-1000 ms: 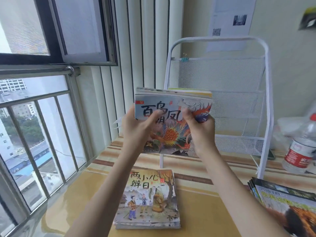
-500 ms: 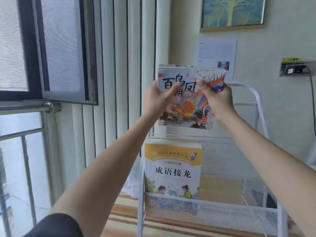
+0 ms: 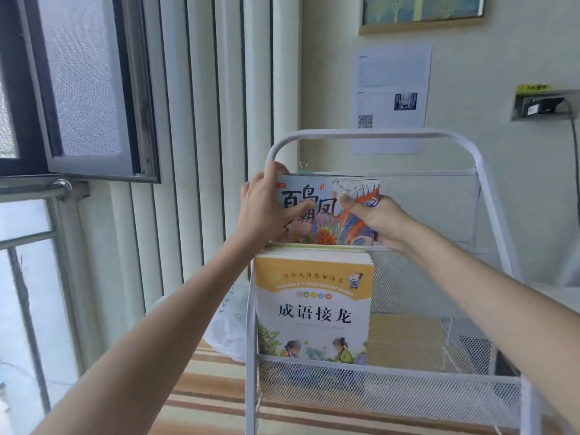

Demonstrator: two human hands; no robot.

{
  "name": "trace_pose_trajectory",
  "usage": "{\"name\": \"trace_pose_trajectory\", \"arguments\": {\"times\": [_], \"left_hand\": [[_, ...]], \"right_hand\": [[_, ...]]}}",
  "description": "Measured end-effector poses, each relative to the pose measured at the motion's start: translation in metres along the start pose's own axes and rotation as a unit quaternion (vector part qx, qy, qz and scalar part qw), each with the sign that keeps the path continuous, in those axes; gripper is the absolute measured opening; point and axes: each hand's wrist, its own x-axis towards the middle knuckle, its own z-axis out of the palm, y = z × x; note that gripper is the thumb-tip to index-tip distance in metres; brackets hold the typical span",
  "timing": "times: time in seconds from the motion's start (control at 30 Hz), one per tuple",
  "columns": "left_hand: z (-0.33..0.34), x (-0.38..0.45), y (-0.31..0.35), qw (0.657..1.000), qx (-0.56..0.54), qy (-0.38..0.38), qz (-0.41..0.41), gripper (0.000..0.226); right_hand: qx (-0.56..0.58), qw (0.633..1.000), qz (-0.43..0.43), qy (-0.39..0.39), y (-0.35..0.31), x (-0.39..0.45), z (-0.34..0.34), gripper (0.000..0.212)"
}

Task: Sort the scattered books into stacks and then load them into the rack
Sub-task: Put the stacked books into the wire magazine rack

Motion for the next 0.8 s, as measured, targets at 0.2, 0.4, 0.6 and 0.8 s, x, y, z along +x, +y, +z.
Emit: {"name": "trace_pose_trajectory", "arguments": {"times": [0.2,0.4,0.6,0.8], "left_hand": [[0.000,0.005,-0.014,0.990,0.129,-0.058,0.031,0.070],[-0.007,0.004,-0.017,0.961,0.244,-0.105,0.077,0.076],[-0.021,-0.004,-0.029,0.968,0.191,-0.128,0.100,0.049],[-0.029,-0.007,-0.031,0.961,0.216,-0.116,0.128,0.050]], "right_hand": [[-0.097,0.984,0.103,-0.111,0.002,0.002,-0.012,0.028],[-0.230,0.943,0.137,-0.195,-0.006,0.002,-0.033,0.030],[-0.182,0.972,0.068,-0.135,0.010,0.003,-0.036,0.037],[-0.152,0.974,0.067,-0.152,0.009,0.003,-0.035,0.026]]}}
